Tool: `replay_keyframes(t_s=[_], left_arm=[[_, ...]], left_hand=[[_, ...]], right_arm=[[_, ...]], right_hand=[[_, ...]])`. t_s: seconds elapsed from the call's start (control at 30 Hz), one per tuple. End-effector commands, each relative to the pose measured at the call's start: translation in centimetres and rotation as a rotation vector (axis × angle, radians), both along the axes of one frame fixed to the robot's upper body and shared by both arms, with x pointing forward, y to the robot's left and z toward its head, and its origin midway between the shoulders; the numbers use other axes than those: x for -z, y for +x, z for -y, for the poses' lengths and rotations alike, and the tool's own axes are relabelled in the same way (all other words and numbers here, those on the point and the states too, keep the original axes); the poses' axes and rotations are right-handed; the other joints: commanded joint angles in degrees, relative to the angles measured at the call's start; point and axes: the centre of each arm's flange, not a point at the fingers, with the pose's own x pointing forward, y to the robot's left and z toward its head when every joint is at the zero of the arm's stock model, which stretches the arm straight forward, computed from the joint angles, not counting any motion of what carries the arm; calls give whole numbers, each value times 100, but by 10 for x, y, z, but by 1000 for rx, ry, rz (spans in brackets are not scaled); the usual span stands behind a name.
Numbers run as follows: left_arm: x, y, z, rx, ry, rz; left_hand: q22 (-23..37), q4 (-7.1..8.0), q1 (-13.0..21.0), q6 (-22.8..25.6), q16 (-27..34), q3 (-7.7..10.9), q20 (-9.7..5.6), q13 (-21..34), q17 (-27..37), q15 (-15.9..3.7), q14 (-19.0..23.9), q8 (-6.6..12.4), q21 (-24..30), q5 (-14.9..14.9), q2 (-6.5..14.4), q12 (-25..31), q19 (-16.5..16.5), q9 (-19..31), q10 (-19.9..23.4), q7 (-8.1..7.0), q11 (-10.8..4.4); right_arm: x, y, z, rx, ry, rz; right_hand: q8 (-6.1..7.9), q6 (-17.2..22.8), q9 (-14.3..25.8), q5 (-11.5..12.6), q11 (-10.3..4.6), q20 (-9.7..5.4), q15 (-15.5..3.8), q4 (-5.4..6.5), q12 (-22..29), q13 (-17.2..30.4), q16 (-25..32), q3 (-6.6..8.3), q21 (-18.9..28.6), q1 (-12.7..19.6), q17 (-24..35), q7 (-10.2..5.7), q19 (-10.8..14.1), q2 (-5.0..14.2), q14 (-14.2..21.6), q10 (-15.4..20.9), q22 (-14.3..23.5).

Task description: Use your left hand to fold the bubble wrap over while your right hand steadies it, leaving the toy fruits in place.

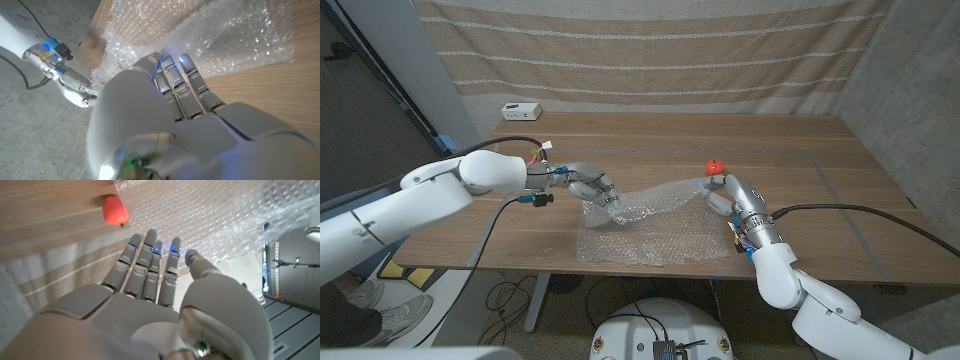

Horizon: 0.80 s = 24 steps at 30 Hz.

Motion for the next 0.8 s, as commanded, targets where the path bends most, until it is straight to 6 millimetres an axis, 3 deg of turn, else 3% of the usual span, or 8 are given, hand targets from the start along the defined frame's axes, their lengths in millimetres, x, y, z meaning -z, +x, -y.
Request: replay_keyframes(t_s=[0.03,0.23,0.4,0.5,0.53,0.57,0.67,0.8], left_arm=[[-1,9,5,27,38,-57],[-4,14,8,45,52,-81],[-7,17,8,96,41,-118],[-9,19,5,167,-8,-170],[-9,19,3,195,-36,-195],[-9,20,2,228,-57,-202],[-10,19,-1,312,-129,-242],[-13,16,-7,399,-222,-250]], left_hand=[[-10,66,-228,-152,-127,11,17,-44,-97,-263,-155,-64,-29,-20,-21,-126,-86,-6,-114,-11,13],[-19,95,-375,-218,-190,3,31,-75,-174,-218,-208,-91,-48,-37,-53,-198,-107,-12,-176,-18,58],[-27,371,-1285,-869,-421,-326,78,-255,-422,-59,-702,-455,-165,-370,-334,-526,-227,-85,-550,-2,193],[-38,785,-2395,-1824,-541,-761,397,-491,-672,314,-1467,-1141,-497,-1018,-506,-741,-586,-274,-1211,77,450],[-40,1043,-2975,-2095,-544,-982,643,-600,-781,503,-1746,-1343,-685,-1170,-552,-756,-741,-327,-1467,126,604],[-40,1115,-3184,-2347,-562,-1069,792,-673,-855,657,-1958,-1469,-815,-1167,-592,-776,-858,-365,-1662,217,714],[-39,1282,-3688,-2876,-586,-1317,963,-869,-1035,936,-2524,-1578,-1116,-1128,-740,-791,-1060,-430,-2195,190,963],[-41,1332,-3874,-3193,-612,-1407,1064,-992,-1133,1084,-2884,-1592,-1326,-1104,-770,-796,-1264,-461,-2480,117,1031]], right_arm=[[11,-8,17,220,299,316],[9,-4,18,211,336,322],[7,3,12,180,287,284],[5,6,10,178,267,276],[5,7,10,174,266,271],[5,8,10,169,263,263],[5,11,9,163,260,253],[4,14,8,156,251,242]], right_hand=[[-31,-652,11,-36,-163,16,30,-24,-136,-27,-324,52,-119,-210,114,-161,-408,71,-777,-676,23],[6,-1488,15,-60,-204,109,103,105,-104,-77,-544,-112,-358,-684,315,-266,-1443,188,-1804,-1401,42],[92,-1354,14,-52,-199,140,69,180,-6,-89,-408,-195,-242,-839,390,-267,-1300,232,-1640,-1276,44],[113,-1301,13,-46,-223,134,32,177,18,-93,-365,-203,-198,-862,401,-273,-1215,235,-1551,-1235,42],[115,-1295,13,-46,-224,139,31,178,25,-94,-362,-204,-191,-866,402,-275,-1202,237,-1547,-1222,42],[115,-1296,12,-42,-220,135,14,170,33,-96,-351,-198,-180,-866,398,-277,-1183,236,-1508,-1205,41],[114,-1297,12,-38,-221,140,-3,171,51,-99,-333,-193,-153,-882,394,-274,-1130,240,-1447,-1171,41],[117,-1286,11,-37,-223,133,-13,169,66,-102,-317,-194,-137,-892,397,-280,-1101,247,-1407,-1140,39]])
